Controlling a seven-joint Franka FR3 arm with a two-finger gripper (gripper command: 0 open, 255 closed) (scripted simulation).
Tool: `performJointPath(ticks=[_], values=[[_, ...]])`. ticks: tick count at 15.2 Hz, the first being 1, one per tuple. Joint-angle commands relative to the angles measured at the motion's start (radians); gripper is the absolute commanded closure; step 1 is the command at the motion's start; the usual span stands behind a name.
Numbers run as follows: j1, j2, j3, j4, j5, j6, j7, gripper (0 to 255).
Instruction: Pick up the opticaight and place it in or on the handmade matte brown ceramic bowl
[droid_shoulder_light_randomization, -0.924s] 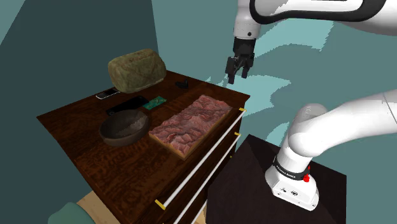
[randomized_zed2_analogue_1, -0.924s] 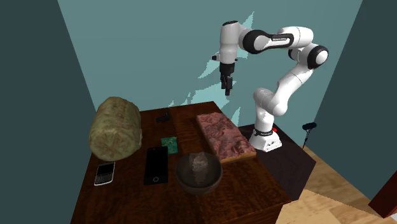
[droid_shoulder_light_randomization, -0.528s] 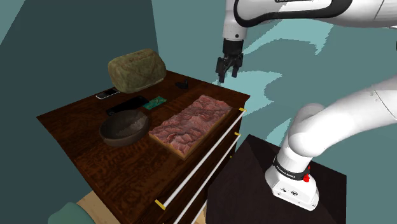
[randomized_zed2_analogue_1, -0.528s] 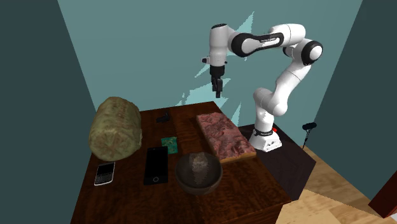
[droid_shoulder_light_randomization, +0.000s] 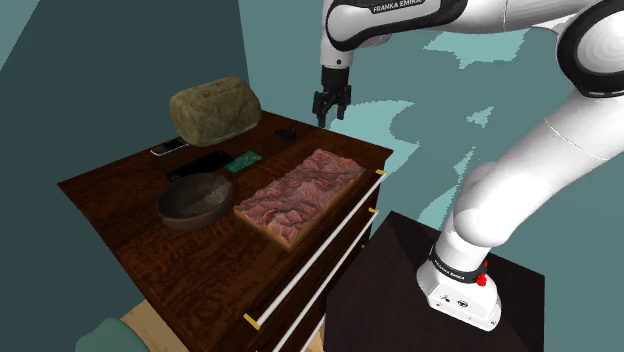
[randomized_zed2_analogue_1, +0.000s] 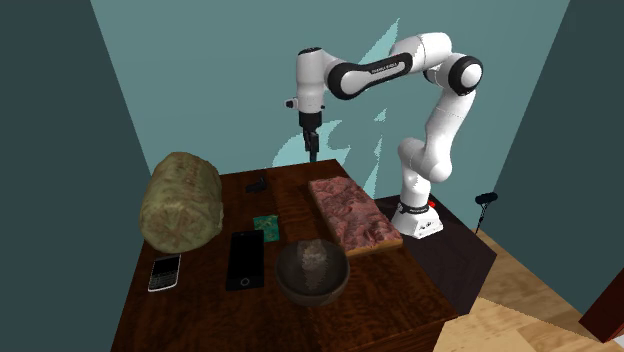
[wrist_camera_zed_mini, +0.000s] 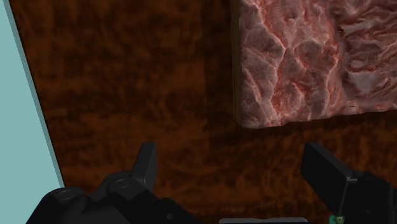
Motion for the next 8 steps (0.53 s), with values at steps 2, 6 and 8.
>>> performJointPath(ticks=[2,6,8], values=[[0.004,0.121,-0.013,0.083,0.008,0.038,-0.036,0],[0.006,0.280,-0.024,0.220,0.026,0.059,-0.081,0],[0.005,0.361,-0.027,0.297,0.036,0.062,-0.102,0]])
